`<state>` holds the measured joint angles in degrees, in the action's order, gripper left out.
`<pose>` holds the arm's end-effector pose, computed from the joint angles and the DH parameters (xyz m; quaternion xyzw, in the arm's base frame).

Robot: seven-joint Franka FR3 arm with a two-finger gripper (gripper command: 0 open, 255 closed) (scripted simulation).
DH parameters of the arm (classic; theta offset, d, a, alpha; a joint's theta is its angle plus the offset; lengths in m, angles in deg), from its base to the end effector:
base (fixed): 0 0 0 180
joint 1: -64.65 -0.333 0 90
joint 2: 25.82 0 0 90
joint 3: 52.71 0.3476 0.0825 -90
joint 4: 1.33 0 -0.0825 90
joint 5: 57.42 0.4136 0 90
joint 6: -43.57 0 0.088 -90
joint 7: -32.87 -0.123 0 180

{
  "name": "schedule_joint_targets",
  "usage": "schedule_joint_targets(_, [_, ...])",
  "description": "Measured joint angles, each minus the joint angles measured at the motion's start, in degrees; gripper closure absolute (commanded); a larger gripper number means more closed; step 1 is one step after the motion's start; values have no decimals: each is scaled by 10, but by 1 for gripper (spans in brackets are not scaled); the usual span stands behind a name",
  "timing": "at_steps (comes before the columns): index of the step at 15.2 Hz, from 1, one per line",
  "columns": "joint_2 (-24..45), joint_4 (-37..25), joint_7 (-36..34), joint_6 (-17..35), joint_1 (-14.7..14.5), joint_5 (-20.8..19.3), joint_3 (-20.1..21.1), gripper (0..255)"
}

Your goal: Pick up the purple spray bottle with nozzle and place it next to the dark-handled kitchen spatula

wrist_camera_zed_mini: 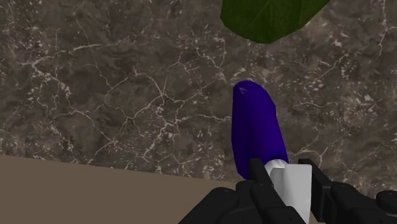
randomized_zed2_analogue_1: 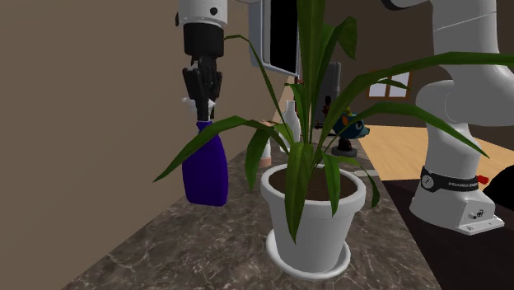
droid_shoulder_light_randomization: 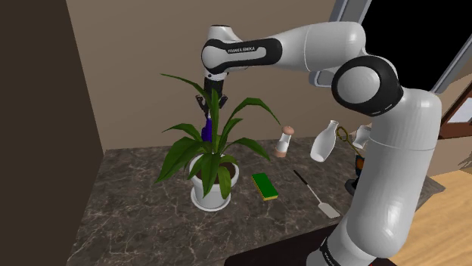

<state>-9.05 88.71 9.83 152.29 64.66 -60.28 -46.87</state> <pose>0.6885 0.0585 0.4823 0.9893 -0.1445 0.0192 0.0045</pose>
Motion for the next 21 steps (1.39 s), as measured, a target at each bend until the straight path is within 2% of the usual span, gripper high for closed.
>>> schedule_joint_targets(5, [-11, -24, 5, -35, 2, 2, -1, 255])
schedule_joint_targets(13, [-140, 76, 65, -63, 39, 18, -22, 255])
schedule_joint_targets(21, [-240, 115, 135, -122, 72, 23, -58, 255])
